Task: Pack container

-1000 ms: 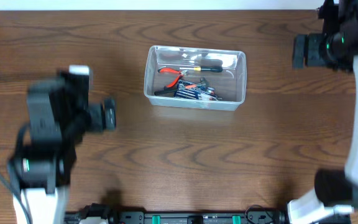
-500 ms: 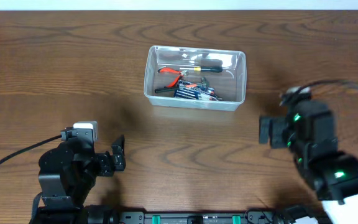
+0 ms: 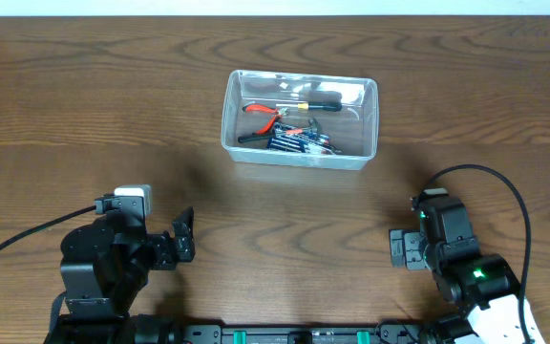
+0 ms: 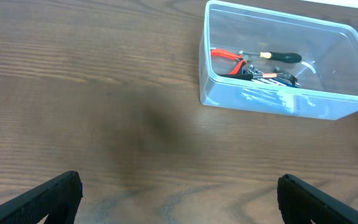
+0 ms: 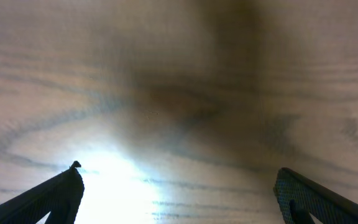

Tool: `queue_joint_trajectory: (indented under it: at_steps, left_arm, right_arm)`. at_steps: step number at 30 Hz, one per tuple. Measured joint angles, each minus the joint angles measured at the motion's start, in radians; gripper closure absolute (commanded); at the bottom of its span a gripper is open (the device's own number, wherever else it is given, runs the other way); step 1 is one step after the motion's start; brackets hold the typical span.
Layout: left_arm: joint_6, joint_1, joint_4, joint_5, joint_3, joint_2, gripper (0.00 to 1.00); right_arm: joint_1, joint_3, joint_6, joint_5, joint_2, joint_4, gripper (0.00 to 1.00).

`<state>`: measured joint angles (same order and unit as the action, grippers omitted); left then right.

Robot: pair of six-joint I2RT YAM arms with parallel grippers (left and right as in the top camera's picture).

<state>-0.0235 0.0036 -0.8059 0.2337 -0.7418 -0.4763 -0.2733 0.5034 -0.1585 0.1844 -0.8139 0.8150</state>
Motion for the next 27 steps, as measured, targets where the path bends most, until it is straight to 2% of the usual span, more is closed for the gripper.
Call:
queue_joint_trajectory:
  at_steps: [10, 14, 21, 27]
  left_arm:
    - [-0.003, 0.000, 0.000, 0.000, 0.000, 0.000, 0.02]
    - [-0.003, 0.000, 0.000, 0.000, 0.000, 0.000, 0.01]
    - [-0.003, 0.000, 0.000, 0.000, 0.000, 0.000, 0.02]
    - [-0.003, 0.000, 0.000, 0.000, 0.000, 0.000, 0.02]
  right_arm:
    - [0.002, -0.004, -0.002, 0.001, -0.008, 0.004, 0.01]
    - [0.010, -0.007, -0.003, 0.035, 0.123, -0.003, 0.01]
    - [0.026, -0.021, -0.054, 0.036, 0.473, -0.182, 0.01]
    - [0.048, -0.194, 0.006, 0.033, 0.623, -0.473, 0.01]
